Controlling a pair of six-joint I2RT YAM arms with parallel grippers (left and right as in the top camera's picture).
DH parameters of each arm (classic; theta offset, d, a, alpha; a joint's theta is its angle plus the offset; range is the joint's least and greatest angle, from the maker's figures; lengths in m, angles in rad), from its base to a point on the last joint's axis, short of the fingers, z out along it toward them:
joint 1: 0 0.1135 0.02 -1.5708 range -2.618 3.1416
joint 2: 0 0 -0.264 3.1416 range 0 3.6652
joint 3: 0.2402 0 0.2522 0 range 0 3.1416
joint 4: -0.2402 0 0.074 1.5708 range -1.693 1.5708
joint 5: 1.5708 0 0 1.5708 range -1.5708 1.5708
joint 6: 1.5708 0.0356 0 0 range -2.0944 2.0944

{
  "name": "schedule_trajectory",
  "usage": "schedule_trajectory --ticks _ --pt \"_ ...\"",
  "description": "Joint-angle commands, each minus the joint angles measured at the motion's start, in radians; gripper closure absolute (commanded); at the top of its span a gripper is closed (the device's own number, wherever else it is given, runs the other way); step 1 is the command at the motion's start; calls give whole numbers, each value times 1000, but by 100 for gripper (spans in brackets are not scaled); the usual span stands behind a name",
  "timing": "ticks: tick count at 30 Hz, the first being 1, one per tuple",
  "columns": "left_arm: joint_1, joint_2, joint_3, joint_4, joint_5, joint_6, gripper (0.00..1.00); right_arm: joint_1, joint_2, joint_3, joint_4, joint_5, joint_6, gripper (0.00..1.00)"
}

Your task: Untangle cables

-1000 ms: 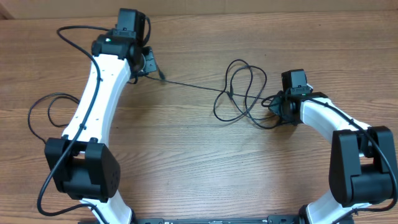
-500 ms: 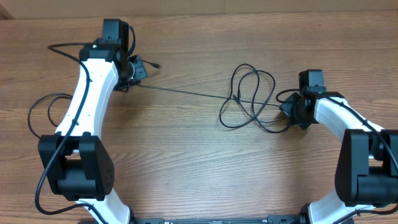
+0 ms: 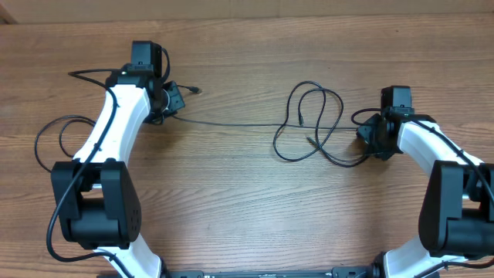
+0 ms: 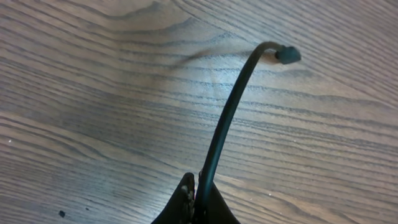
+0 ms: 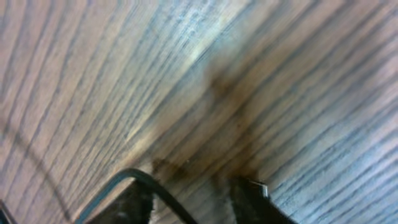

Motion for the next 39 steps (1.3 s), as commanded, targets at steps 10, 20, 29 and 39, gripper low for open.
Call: schedule_trajectory --ticks 10,20,29,39 --pt "-58 -29 -13 16 -29 65 20 -18 34 -28 37 -137 -153 13" --pt "-137 -29 -13 51 208 259 12 -18 34 -28 43 -155 -153 9" --pt "-311 -29 -13 62 207 238 11 -18 34 -28 58 -254 -153 50" --pt "-494 -24 -13 133 189 179 20 -18 34 -28 31 -264 -154 48"
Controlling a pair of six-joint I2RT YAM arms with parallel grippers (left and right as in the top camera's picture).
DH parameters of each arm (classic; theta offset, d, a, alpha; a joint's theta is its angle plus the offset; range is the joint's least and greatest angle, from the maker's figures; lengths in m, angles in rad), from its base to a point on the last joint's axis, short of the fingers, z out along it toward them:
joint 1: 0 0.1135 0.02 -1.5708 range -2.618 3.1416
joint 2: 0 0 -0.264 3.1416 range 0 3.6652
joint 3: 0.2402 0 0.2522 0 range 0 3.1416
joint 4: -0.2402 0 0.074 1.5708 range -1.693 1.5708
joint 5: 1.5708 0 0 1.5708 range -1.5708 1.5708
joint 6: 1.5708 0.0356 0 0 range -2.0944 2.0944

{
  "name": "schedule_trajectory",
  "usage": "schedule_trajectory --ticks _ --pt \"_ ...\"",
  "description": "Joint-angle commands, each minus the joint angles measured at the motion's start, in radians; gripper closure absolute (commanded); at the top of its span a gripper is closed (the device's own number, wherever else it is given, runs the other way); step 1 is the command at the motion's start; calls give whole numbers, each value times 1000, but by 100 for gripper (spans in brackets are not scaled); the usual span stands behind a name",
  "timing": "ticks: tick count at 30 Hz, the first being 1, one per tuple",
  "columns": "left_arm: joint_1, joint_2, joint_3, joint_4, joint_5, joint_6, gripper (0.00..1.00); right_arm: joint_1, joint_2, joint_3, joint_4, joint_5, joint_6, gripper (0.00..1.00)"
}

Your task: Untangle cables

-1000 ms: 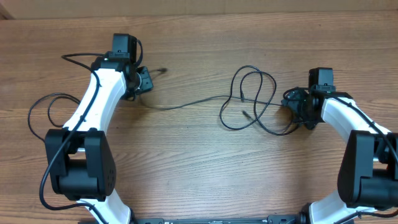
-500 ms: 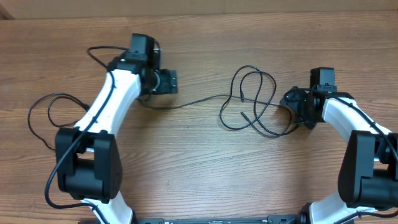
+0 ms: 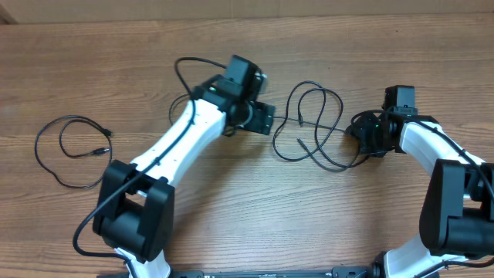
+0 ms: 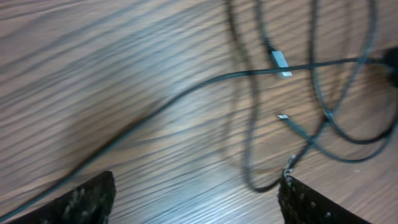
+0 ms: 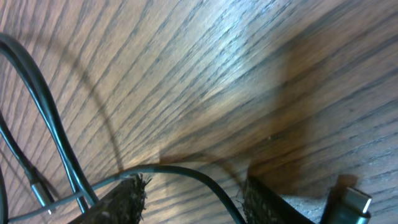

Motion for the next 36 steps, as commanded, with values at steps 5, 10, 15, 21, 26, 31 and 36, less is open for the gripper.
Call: schedule_trajectory --ticks 5,10,15,21,26,31,36 --pt "-85 11 -9 34 -84 -80 21 0 29 -23 -49 -15 -6 45" --pt "-95 73 -9 40 -83 -92 24 1 29 -23 -68 -15 -16 46" --pt "-93 134 -9 45 -82 -92 24 8 29 -24 -85 -15 -31 46" --pt "-94 177 -9 66 -70 -96 27 59 29 -24 -92 -14 -31 46" --pt "-94 180 -9 79 -70 -97 56 123 29 -24 -80 -6 -31 46" --pt "-94 180 -9 72 -71 -111 57 174 29 -24 -73 -2 -31 46" --pt "-94 180 -9 72 -71 -111 55 205 29 -24 -73 52 -31 46"
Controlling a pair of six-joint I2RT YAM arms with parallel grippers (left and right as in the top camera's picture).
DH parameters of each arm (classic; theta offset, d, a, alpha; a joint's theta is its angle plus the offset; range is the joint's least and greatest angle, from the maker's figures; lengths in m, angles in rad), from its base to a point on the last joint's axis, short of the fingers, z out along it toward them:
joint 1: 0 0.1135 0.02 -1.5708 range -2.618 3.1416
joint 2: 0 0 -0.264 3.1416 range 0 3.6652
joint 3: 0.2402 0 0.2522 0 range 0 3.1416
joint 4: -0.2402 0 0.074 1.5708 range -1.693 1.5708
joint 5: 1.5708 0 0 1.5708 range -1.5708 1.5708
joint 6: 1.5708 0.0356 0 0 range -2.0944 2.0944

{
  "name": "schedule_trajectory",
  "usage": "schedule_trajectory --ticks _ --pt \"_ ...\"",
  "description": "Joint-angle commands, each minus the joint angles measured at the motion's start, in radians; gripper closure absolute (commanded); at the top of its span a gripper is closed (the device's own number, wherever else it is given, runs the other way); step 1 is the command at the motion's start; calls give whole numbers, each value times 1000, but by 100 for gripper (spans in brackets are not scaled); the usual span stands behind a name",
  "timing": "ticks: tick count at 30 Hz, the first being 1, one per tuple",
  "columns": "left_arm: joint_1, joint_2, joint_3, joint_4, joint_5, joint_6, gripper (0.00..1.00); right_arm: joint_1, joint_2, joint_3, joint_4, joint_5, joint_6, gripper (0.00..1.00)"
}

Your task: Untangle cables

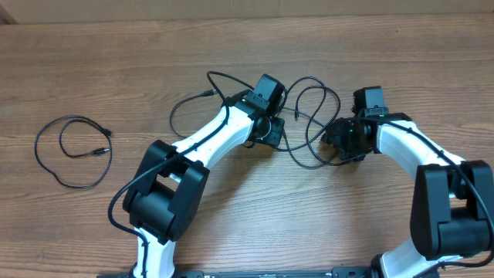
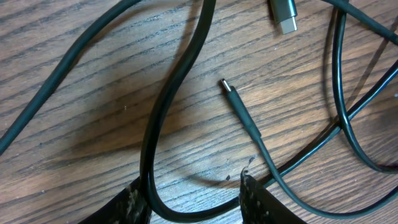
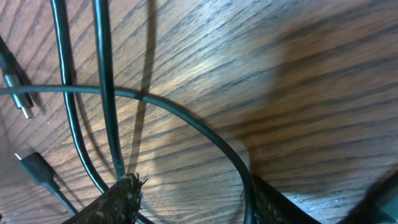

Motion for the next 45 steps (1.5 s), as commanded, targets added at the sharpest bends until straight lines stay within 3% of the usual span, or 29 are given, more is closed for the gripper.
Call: schedule_trajectory --ticks 1,15,19,27,36,40,42,45 --pt "1 10 -6 -1 -3 -11 55 26 35 -29 -8 58 -3 46" --pt "1 11 -6 -6 -7 -10 57 33 35 -40 -2 106 4 46" --pt "1 12 -12 -6 -7 -10 61 34 35 -68 32 106 4 46" --pt "1 12 -43 11 -23 -10 60 34 35 -116 105 103 7 46" --pt "1 12 -82 56 -33 -10 75 34 35 -130 129 103 8 59" --pt "1 12 -82 60 -34 -10 74 34 35 -130 131 103 8 60" --pt "1 12 -82 69 -37 -10 66 34 35 -130 132 103 8 60" --pt "1 12 -82 89 -73 -11 66 34 35 -131 131 102 8 60"
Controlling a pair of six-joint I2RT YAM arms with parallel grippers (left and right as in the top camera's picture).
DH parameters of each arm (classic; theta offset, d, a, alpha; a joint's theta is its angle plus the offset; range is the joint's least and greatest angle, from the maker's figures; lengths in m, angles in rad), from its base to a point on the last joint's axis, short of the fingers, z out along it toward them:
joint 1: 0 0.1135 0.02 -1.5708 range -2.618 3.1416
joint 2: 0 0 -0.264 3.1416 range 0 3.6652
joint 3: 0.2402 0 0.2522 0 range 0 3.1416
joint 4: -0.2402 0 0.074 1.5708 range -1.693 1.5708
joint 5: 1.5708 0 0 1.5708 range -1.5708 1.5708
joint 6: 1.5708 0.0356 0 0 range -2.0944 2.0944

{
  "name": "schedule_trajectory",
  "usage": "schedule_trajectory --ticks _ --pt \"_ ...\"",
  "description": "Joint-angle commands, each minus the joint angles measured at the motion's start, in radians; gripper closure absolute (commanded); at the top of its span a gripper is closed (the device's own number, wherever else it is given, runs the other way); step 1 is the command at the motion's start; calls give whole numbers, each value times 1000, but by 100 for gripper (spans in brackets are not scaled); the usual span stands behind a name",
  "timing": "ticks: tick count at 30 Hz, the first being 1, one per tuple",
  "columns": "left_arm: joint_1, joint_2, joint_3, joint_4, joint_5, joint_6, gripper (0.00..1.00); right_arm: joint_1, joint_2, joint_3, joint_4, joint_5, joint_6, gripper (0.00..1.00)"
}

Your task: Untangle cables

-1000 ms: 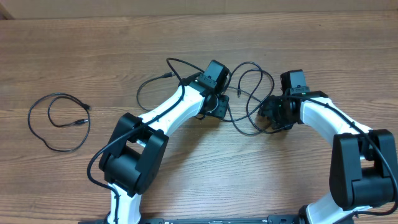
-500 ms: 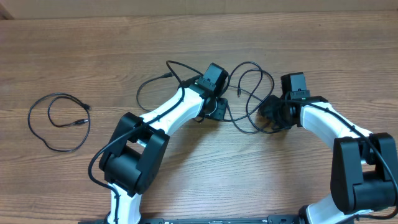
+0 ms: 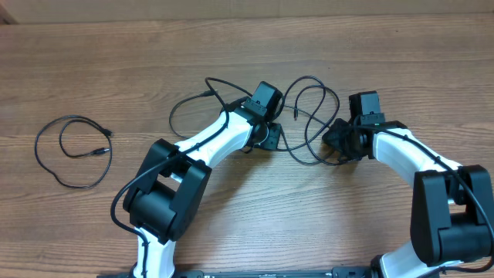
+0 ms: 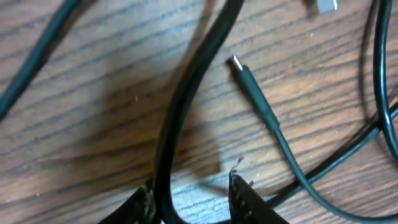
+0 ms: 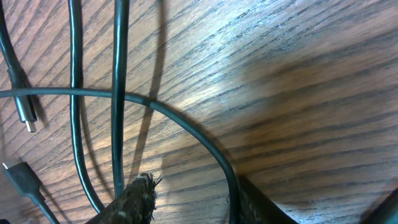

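Note:
Black cables [image 3: 312, 116] lie looped over each other in the middle of the wooden table. My left gripper [image 3: 272, 139] is down at the tangle's left side and stands open. In the left wrist view a thick black cable [image 4: 186, 118] runs between its fingers [image 4: 142, 202], close against the left one, and a thin plug end [image 4: 245, 73] lies just ahead. My right gripper [image 3: 333, 144] is at the tangle's right side, also open. A cable [image 5: 205, 143] curves in between the right gripper's fingers [image 5: 135, 198] along the right one.
A separate black cable [image 3: 73, 150] lies coiled on its own near the table's left edge. A loose loop [image 3: 189, 108] of the tangle trails off behind the left arm. Two plug ends [image 5: 25, 115] show at the left in the right wrist view.
Both grippers have stayed at the tangle. Each one's fingers stand a little closer together around its cable than before. The right gripper has shifted slightly to the left.
My left gripper was shut on a cable end at the far left, with that cable stretched out from the loops. Then it was open and nearer the middle. Then both grippers were down at the tangle with a cable between open fingers, as now.

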Motion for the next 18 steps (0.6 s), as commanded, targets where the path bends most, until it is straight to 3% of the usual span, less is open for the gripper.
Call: schedule_trajectory --ticks 1,3,7,18 --pt "1 10 -8 22 -55 0 66 6 65 -57 -12 14 3 59" --pt "1 10 -8 33 -62 0 69 6 65 -57 -12 6 3 59" --pt "1 10 -9 34 -62 0 85 6 65 -57 -9 -5 3 58" --pt "1 11 -10 27 -61 0 93 6 65 -57 -2 -5 3 58"
